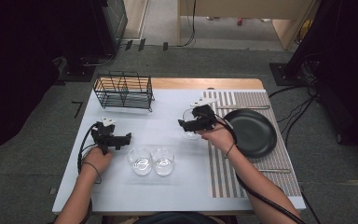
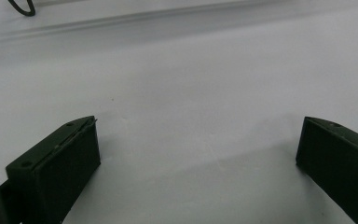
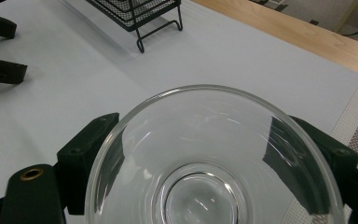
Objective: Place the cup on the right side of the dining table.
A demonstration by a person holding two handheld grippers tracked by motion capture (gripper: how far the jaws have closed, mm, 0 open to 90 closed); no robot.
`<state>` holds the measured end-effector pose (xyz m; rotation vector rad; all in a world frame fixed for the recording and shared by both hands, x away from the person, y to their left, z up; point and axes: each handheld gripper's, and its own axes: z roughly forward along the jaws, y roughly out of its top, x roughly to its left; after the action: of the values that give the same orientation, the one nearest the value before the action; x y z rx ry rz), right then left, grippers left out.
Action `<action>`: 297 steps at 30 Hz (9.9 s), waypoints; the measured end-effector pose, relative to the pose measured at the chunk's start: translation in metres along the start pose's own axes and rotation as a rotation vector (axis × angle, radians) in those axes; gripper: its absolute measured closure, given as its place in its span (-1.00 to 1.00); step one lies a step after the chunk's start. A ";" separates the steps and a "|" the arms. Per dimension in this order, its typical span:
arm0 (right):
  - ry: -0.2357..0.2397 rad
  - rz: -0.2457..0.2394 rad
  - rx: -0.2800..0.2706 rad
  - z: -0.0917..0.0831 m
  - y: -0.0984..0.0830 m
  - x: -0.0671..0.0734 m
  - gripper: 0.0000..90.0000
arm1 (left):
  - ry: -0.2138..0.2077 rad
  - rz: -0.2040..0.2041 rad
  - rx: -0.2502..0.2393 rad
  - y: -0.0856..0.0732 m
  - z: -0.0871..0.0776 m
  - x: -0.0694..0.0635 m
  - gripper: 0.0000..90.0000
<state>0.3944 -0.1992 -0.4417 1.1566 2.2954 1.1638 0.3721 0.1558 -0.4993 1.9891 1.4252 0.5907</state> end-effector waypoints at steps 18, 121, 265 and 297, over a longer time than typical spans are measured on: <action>-0.032 0.012 0.005 0.001 0.000 -0.008 -0.60 | 0.000 0.001 0.001 0.000 0.000 0.000 -1.00; -0.164 0.125 -0.035 0.001 -0.007 -0.060 -0.60 | 0.003 -0.001 -0.002 0.000 0.000 0.000 -1.00; -0.217 0.138 -0.063 -0.016 -0.003 -0.067 -1.00 | 0.003 -0.002 -0.001 0.000 0.000 0.000 -1.00; -0.195 0.097 -0.084 -0.029 0.007 -0.052 -1.00 | 0.002 -0.002 0.000 0.000 0.000 0.000 -1.00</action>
<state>0.4127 -0.2525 -0.4222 1.3001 2.0472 1.1167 0.3716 0.1558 -0.4993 1.9878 1.4278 0.5918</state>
